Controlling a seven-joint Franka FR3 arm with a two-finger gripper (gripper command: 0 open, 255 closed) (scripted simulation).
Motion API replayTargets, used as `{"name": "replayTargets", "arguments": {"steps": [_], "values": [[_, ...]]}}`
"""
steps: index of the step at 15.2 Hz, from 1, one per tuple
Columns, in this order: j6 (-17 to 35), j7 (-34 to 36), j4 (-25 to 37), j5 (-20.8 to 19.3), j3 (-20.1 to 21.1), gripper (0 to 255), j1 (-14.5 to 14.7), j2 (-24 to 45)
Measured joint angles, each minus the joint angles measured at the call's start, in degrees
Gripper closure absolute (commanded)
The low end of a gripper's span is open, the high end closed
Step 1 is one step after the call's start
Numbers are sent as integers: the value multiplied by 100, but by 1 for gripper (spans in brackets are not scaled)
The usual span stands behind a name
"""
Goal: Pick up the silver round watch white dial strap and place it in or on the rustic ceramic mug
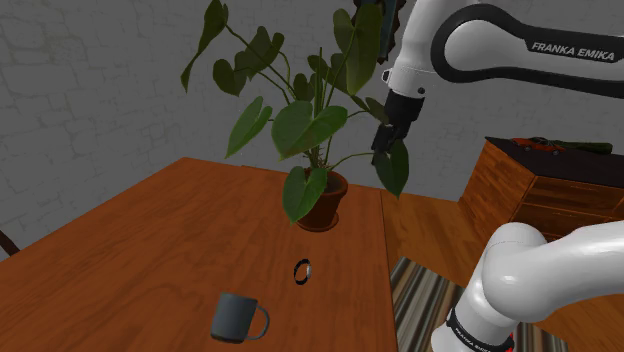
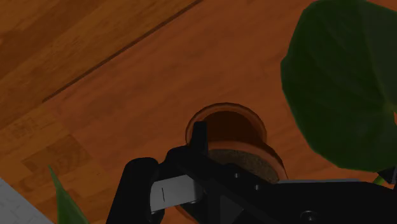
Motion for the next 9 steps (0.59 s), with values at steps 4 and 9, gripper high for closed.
{"name": "replayTargets", "arguments": {"steps": [4, 9], "values": [[303, 395, -321, 151, 188, 0, -41, 32], [1002, 1331, -891, 519, 652, 0, -123, 246]]}}
